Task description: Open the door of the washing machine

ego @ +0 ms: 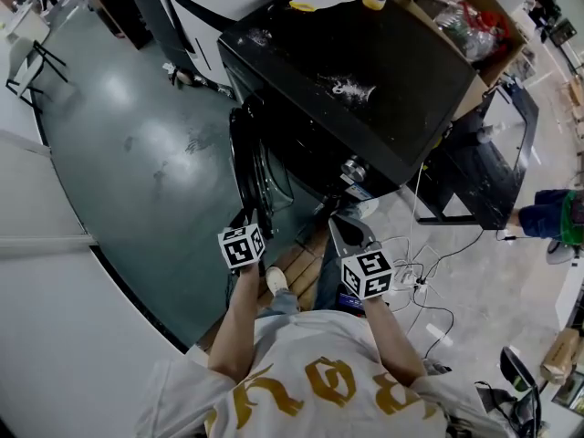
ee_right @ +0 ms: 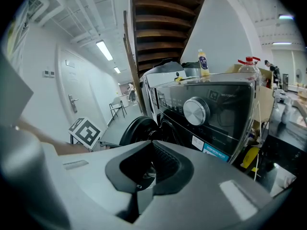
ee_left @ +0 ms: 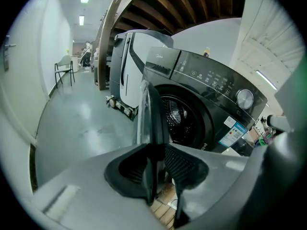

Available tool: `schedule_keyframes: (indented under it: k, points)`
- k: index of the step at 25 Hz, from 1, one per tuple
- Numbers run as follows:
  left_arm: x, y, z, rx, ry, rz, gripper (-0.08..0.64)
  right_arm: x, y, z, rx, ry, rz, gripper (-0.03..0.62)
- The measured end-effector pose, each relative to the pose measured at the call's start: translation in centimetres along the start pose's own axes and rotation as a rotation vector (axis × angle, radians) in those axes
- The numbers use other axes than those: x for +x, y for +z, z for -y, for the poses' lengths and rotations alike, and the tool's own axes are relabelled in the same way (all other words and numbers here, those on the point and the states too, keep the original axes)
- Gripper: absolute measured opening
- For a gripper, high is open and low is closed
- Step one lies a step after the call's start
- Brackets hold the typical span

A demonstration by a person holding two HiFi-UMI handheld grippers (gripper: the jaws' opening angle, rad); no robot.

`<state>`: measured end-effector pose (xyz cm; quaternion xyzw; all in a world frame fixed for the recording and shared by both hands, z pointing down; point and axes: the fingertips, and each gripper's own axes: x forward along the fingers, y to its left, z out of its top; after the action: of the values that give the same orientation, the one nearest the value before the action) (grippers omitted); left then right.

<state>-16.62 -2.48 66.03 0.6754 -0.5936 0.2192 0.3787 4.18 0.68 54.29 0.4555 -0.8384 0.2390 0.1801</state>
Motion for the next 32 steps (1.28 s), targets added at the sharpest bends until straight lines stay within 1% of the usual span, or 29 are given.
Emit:
schedule_keyframes:
  k: [5,9,11,16,20,26,32]
  points:
    - [-0.6,0.0,-1.7,0.018,0.032,0.002,0.113,0.3,0.0,-0.5,-0.006,0.009,-0.005,0.012]
    - [-0.9,0.0,-2.9,0.068,0.049,0.002,0.115,0.7,0.1,-0.9,-0.008,0.019,-0.004,0.014]
    - [-1.1,0.1,-3.6,0.081,0.057,0.005,0.115,1.0,0.2,-1.0,-0.008,0.022,-0.001,0.014]
    - [-1.5,0.4,-5.7,0.090,0.071,0.011,0.117,1.8,0.3,-1.7,-0.012,0.034,-0.007,0.014]
    - [-1.9,0.6,-7.8,0.077,0.086,0.012,0.120,2.3,0.2,-2.3,-0.027,0.041,-0.028,0.014]
    - [-2.4,1.1,-11.3,0.058,0.152,0.033,0.129,3.0,0.1,-2.3,-0.034,0.037,-0.044,0.014]
    - [-3.0,2.3,-15.0,0.114,0.239,0.025,0.135,3.7,0.3,-3.0,-0.017,0.054,-0.039,0.017]
